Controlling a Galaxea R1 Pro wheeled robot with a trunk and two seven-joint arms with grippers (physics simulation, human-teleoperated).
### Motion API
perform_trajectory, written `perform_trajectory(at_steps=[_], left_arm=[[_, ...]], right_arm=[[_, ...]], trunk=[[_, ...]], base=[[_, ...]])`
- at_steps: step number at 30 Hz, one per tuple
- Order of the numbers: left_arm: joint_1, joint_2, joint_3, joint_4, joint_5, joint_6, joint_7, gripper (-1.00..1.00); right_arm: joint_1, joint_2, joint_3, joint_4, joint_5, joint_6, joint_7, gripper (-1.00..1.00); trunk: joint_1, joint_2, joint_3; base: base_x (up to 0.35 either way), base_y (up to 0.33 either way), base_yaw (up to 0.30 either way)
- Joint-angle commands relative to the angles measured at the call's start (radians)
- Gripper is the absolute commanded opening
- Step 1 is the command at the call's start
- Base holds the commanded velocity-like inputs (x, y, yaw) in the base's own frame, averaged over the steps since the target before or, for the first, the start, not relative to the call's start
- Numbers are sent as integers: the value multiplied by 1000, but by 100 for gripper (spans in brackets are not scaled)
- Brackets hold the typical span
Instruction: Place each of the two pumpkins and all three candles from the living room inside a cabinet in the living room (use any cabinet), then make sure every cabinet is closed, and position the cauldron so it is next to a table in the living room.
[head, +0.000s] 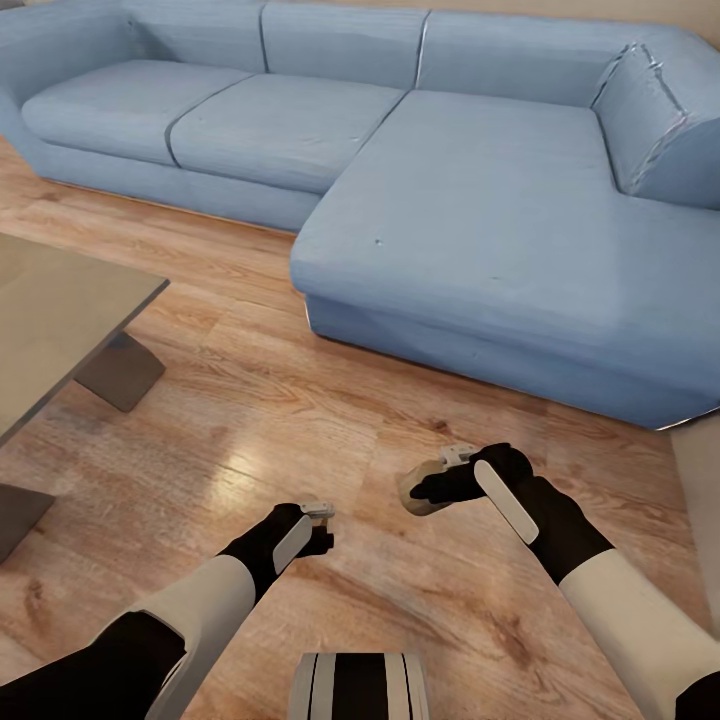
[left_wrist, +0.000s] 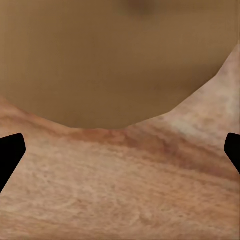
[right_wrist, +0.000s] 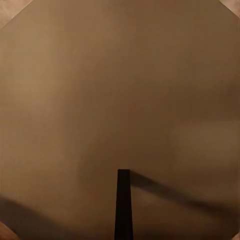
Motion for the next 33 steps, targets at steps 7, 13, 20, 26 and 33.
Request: perform_trajectory(at_steps=[7,13,20,26,33], left_arm=[[0,1,-7,-2,10,3,8,100],[0,1,-7,-2,9,2,8,100],[0,1,-7,-2,9,2,8,100],[0,1,-7,-2,10,3,8,100],[0,1,-7,-2,11,3,8,100]], right_arm=[[-1,-1,3,-1,-8,2,-7,-100],[0,-1,3,-1,-8,2,-7,-100],[0,-1,3,-1,-8,2,-7,-100],[0,-1,3,-1,-8,2,-7,-100],[0,-1,3,-1,-7,2,-7,-100]], trunk=[[0,0,-1],[0,0,-1],[0,0,-1],[2,-1,-16],[3,-2,-32]], base=[[100,0,0],[66,0,0],[3,0,0],[0,0,0],[0,0,0]])
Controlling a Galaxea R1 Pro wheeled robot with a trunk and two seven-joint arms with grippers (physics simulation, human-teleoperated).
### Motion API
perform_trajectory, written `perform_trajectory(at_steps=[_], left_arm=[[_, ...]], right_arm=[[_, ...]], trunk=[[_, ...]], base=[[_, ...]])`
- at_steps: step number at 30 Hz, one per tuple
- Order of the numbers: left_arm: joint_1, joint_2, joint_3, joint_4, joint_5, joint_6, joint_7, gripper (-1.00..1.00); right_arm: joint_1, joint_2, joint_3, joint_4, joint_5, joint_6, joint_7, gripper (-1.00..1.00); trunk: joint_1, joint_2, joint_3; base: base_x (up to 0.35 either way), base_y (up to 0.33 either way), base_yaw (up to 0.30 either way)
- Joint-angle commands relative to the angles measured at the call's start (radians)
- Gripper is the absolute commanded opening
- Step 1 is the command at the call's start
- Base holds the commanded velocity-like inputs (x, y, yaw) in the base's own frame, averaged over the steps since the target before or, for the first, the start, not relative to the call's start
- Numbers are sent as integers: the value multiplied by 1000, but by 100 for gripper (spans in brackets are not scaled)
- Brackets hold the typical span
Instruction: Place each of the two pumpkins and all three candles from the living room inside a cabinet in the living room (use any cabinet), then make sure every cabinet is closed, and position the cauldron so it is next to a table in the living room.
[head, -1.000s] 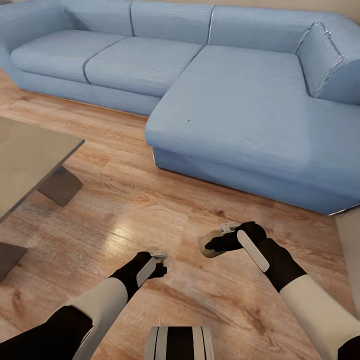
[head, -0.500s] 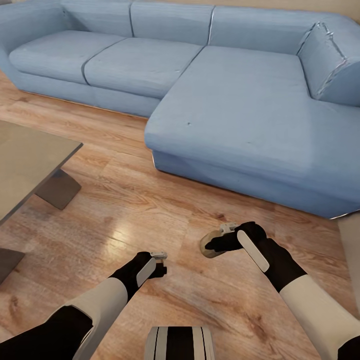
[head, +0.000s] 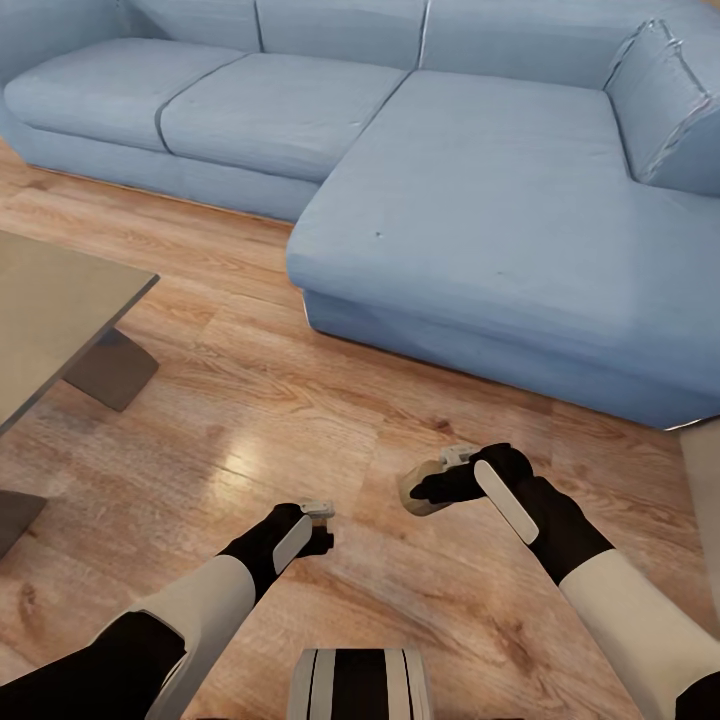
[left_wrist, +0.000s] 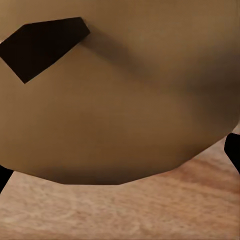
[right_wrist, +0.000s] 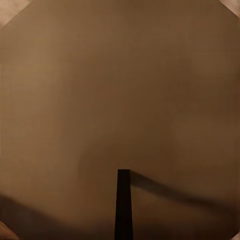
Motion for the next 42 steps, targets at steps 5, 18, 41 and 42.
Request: perform_trajectory(at_steps=[5,18,41,42], left_arm=[[0,1,-7,-2,11,4,8,100],[0,1,-7,-2,11,3,8,100],[0,2,-4,-2,12,2,7,-100],[0,2,-4,-2,12,2,7,-100]], right_arm=[[-1,-1,3,-1,-8,2,-7,-100],[-1,-1,3,0,-7,2,-7,-100],[0,-1,3,5,-7,2,-7,-100],[0,-1,3,5,-7,2,-7,-100]], trunk=[[0,0,-1],[0,0,-1],[0,0,-1],[0,0,-1]], base=[[0,0,0],[95,0,0],[3,0,0],[0,0,0]])
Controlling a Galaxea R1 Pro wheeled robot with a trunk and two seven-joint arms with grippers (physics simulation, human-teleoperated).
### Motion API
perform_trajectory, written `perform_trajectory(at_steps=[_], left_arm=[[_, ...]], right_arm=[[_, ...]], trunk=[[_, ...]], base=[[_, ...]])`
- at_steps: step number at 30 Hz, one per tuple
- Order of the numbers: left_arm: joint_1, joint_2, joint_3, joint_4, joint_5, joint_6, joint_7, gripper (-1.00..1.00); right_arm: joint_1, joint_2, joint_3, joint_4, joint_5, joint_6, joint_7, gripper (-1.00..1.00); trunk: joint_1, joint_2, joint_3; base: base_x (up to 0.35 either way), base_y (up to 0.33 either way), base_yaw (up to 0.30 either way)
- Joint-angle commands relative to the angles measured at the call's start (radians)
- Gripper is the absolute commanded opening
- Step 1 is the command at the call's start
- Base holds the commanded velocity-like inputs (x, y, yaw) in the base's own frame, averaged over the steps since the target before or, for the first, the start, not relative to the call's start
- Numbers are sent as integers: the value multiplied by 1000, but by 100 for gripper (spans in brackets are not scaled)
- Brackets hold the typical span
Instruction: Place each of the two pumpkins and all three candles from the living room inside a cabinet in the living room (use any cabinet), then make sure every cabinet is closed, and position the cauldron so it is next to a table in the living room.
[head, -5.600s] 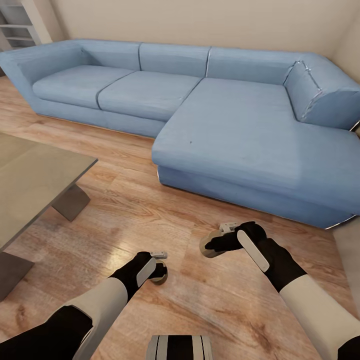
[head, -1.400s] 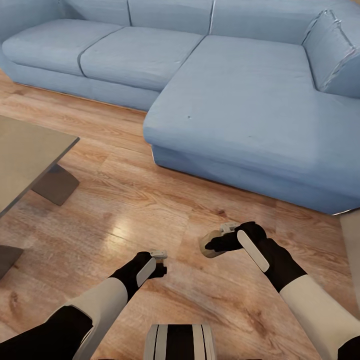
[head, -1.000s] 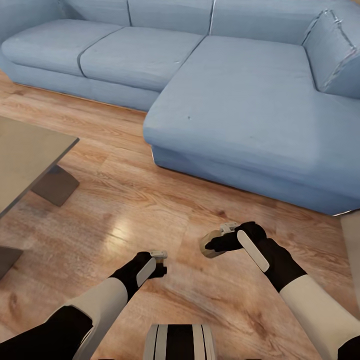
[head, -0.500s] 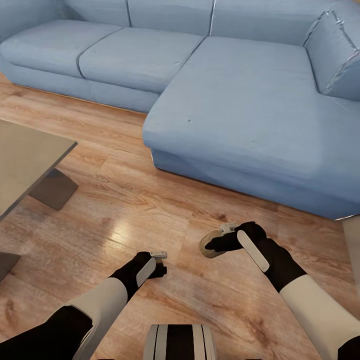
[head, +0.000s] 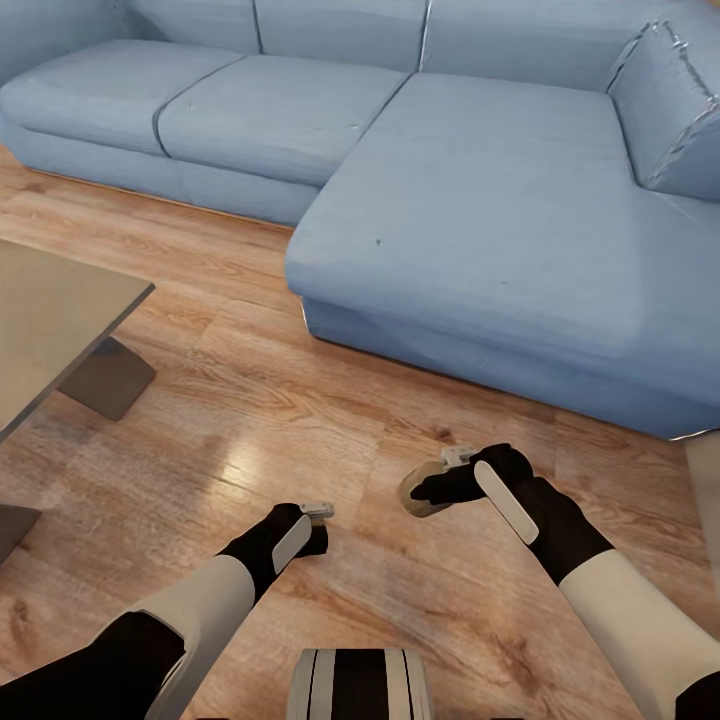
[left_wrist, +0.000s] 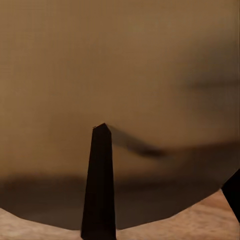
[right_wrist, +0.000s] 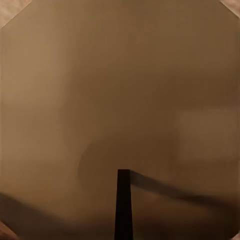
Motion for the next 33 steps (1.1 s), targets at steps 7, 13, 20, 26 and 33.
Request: perform_trajectory(at_steps=[7,13,20,26,33], left_arm=[[0,1,-7,-2,9,3,8,-100],[0,1,-7,-2,9,4,8,-100],[0,1,-9,-2,9,4,8,-100],[0,1,-8,-3,9,6,8,-100],[0,1,-8,-3,10,6,8,-100]], right_arm=[[-2,-1,3,1,-8,2,-7,-100],[-2,-1,3,5,-7,2,-7,-100],[-1,-1,3,6,-7,2,-7,-100],[-1,-1,3,18,-6,2,-6,-100],[-2,-1,3,57,-6,1,-6,-100]], trunk=[[0,0,-1],[0,0,-1],[0,0,-1],[-3,1,23],[-6,3,50]], base=[[0,0,0],[0,0,0],[0,0,0],[0,0,0],[0,0,0]])
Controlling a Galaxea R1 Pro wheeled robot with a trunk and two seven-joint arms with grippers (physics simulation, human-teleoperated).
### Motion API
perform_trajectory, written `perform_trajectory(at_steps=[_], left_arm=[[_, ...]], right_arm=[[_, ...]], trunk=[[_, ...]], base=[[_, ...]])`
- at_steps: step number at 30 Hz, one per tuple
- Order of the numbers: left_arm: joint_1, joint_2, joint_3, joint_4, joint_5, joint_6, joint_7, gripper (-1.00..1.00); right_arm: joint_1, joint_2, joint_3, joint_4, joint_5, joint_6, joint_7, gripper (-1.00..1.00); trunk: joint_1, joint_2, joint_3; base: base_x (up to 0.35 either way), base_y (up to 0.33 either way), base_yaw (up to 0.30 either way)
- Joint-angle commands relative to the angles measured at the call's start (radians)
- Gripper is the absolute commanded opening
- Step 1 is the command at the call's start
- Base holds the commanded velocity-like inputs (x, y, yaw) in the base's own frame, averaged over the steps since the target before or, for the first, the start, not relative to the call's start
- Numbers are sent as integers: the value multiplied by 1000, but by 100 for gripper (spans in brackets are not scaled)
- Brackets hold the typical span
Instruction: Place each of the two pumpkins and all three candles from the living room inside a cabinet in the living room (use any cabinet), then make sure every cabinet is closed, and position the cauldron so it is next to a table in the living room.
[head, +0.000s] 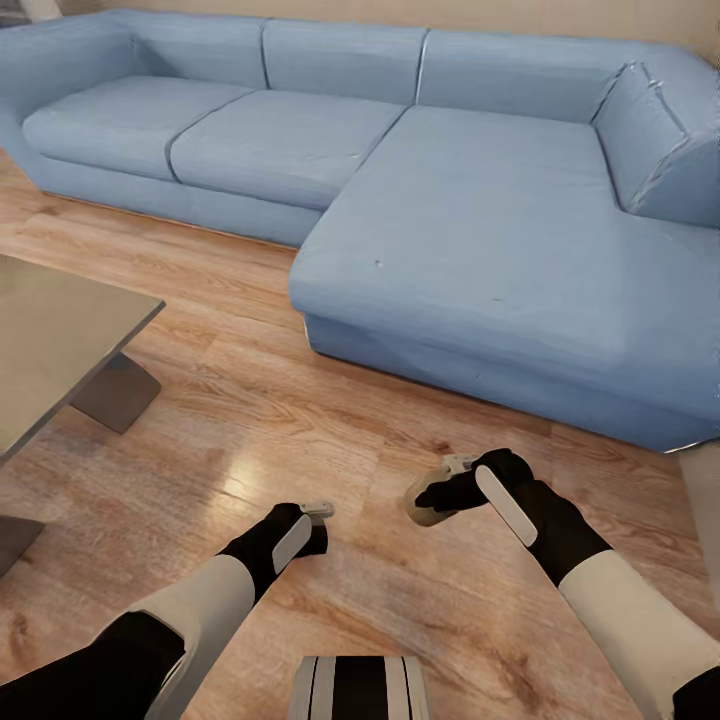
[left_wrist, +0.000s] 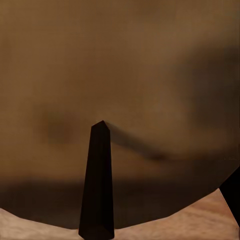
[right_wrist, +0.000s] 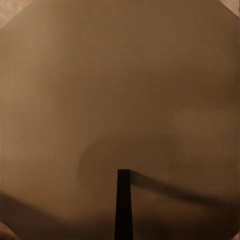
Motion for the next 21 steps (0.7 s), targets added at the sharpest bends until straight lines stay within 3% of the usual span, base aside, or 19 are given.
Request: perform_trajectory(at_steps=[1,11,21], left_arm=[[0,1,-7,-2,12,3,8,-100],[0,1,-5,-6,12,3,8,-100],[0,1,-6,-12,12,3,8,-100]], right_arm=[[-1,-1,3,1,-11,1,-7,-100],[-1,3,6,73,-10,-7,-8,-100],[-1,5,8,134,-4,-98,-9,-100]], trunk=[[-1,0,3],[-5,2,42],[-10,5,82]], base=[[0,0,0],[0,0,0],[0,0,0]])
